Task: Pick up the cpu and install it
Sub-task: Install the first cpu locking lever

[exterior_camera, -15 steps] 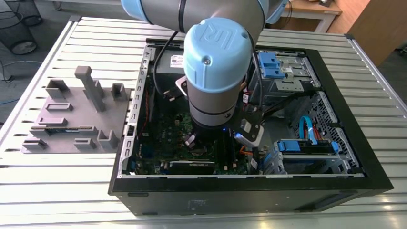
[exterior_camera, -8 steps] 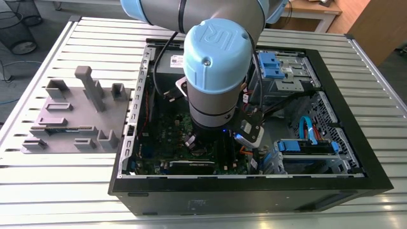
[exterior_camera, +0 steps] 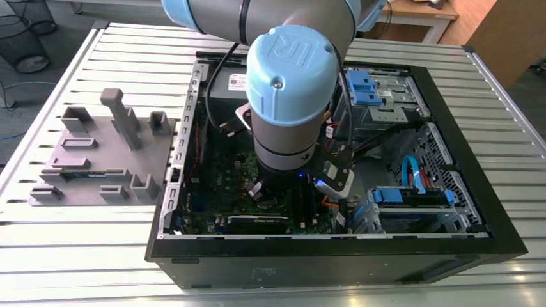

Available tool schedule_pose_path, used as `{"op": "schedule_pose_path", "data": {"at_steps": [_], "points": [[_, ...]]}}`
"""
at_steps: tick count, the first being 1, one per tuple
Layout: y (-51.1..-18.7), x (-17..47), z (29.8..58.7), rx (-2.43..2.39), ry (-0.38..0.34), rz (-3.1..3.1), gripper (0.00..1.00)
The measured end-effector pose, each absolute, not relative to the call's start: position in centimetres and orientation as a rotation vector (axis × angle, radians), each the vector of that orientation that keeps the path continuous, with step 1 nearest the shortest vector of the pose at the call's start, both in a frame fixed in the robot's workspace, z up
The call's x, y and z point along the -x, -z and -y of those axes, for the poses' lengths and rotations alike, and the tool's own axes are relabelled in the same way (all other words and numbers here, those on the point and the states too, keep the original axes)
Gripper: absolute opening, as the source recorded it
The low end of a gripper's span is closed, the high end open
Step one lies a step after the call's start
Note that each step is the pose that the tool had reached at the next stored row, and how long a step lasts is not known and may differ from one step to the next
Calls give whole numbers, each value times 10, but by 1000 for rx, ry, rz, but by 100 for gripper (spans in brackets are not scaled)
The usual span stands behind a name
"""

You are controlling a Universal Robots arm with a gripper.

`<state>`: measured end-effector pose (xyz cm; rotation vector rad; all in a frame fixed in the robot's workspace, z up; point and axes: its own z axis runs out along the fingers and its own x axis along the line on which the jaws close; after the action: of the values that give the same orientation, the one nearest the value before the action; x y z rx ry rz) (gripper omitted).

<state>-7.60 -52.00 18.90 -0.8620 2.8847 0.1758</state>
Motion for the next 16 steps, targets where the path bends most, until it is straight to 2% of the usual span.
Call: {"op": "schedule_pose_path", "data": {"at_steps": [16], "points": [[-189,75,520,862,-176,-2884,11]]}}
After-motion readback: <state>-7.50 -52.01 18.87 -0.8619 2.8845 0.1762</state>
